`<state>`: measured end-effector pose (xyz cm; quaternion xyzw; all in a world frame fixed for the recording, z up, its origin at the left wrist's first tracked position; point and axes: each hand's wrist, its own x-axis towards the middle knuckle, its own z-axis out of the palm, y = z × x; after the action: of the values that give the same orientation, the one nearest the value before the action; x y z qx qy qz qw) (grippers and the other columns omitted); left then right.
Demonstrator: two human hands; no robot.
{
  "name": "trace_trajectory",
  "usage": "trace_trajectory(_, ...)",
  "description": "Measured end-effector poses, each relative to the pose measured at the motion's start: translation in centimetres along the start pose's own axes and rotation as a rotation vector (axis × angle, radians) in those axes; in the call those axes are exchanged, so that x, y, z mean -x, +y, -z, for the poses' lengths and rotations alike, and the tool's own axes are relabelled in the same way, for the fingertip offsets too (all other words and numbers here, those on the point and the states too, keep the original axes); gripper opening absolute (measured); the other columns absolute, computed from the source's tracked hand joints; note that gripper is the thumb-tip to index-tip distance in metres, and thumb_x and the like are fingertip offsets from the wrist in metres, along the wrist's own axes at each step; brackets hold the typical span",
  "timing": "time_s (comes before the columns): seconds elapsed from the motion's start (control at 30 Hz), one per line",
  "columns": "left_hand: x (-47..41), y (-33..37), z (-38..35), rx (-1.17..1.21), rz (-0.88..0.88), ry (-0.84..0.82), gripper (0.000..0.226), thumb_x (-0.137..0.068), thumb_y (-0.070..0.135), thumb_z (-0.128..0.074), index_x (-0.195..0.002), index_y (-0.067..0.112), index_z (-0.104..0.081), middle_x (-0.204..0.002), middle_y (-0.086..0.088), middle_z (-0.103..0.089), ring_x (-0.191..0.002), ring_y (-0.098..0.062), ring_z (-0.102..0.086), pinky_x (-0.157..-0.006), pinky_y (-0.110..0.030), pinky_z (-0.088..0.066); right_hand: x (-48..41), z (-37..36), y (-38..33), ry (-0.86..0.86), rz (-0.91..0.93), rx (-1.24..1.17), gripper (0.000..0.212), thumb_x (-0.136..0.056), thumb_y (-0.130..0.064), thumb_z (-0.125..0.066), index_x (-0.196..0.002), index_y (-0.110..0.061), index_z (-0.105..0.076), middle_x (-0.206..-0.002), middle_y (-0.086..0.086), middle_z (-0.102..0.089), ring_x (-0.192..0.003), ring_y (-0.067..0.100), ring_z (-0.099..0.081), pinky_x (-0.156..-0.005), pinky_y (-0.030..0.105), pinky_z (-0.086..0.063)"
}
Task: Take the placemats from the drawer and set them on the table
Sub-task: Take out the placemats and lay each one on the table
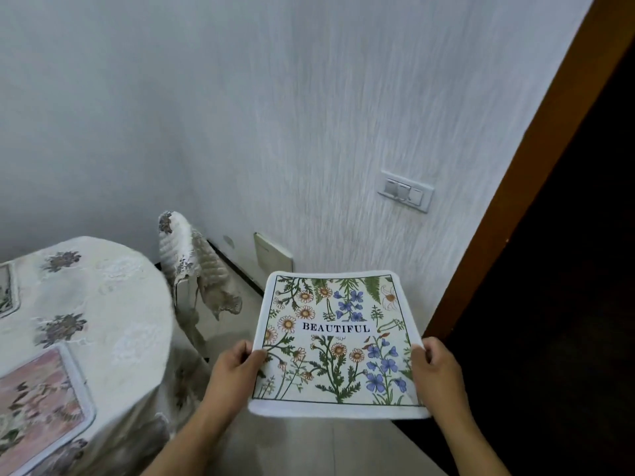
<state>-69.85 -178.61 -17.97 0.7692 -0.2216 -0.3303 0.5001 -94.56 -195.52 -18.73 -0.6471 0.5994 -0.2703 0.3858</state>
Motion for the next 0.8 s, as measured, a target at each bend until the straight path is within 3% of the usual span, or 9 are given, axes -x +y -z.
trace_trajectory(0.1,-4.9,1.1,0.2,0.049,0.040,0.059,0.017,-0.095,0.012,-0.054,-0.083,-0.001,-0.055,-0.077,-0.014,-0.076,-0.070,-0.029,-0.074,-0.065,-0.044,-0.060,-6.2,-3.2,-2.5,-0.066,0.052,0.017,0.023,-0.096,-0.018,-0.050,-0.079,-0.003,-0.053,-0.069,0.004,-0.062,-0.060,0.014,-0.059,-0.049,0.029,-0.042)
trace_trajectory(0.23,-10.5,2.6,0.8,0.092,0.088,0.209,0.017,-0.095,0.011,-0.054,-0.079,0.006,-0.056,-0.081,-0.015,-0.076,-0.065,-0.022,-0.074,-0.054,-0.030,-0.057,-14.5,-8.9,-5.7,-0.190,0.138,0.002,0.024,-0.094,-0.019,-0.051,-0.077,-0.003,-0.051,-0.065,0.007,-0.061,-0.056,0.017,-0.057,-0.052,0.031,-0.042)
trace_trajectory(0.4,-16.8,4.4,2.3,0.167,0.168,0.436,0.016,-0.095,0.017,-0.055,-0.088,0.003,-0.060,-0.080,-0.010,-0.077,-0.070,-0.026,-0.075,-0.067,-0.045,-0.061,-24.6,-17.2,-12.5,-0.402,0.274,0.050,0.025,-0.094,-0.019,-0.049,-0.077,-0.002,-0.052,-0.067,0.008,-0.062,-0.056,0.016,-0.057,-0.050,0.031,-0.041)
trace_trajectory(0.57,-20.6,5.6,5.2,0.274,0.242,0.688,0.019,-0.097,0.014,-0.053,-0.090,-0.004,-0.057,-0.077,-0.013,-0.076,-0.065,-0.027,-0.074,-0.045,-0.026,-0.054,-29.4,-26.0,-20.9,-0.619,0.450,0.084,0.021,-0.095,-0.021,-0.048,-0.076,-0.013,-0.055,-0.071,0.003,-0.065,-0.064,0.017,-0.063,-0.056,0.032,-0.048)
trace_trajectory(0.7,-24.0,4.7,8.3,0.314,0.291,0.877,0.020,-0.095,0.012,-0.054,-0.080,-0.001,-0.057,-0.077,-0.017,-0.074,-0.055,-0.017,-0.071,-0.040,-0.020,-0.048,-31.6,-34.2,-25.4,-0.733,0.540,0.167,0.023,-0.090,-0.041,-0.043,-0.077,-0.024,-0.054,-0.069,-0.003,-0.068,-0.064,0.017,-0.067,-0.066,0.041,-0.056)
trace_trajectory(0.8,-27.7,3.7,11.5,0.282,0.328,0.951,0.023,-0.094,0.012,-0.055,-0.072,0.005,-0.055,-0.068,-0.007,-0.071,-0.049,-0.011,-0.067,-0.039,-0.018,-0.044,-32.3,-39.2,-29.0,-0.815,0.576,0.128,0.022,-0.096,-0.030,-0.044,-0.080,-0.019,-0.055,-0.072,-0.002,-0.070,-0.059,0.010,-0.068,-0.051,0.029,-0.053)
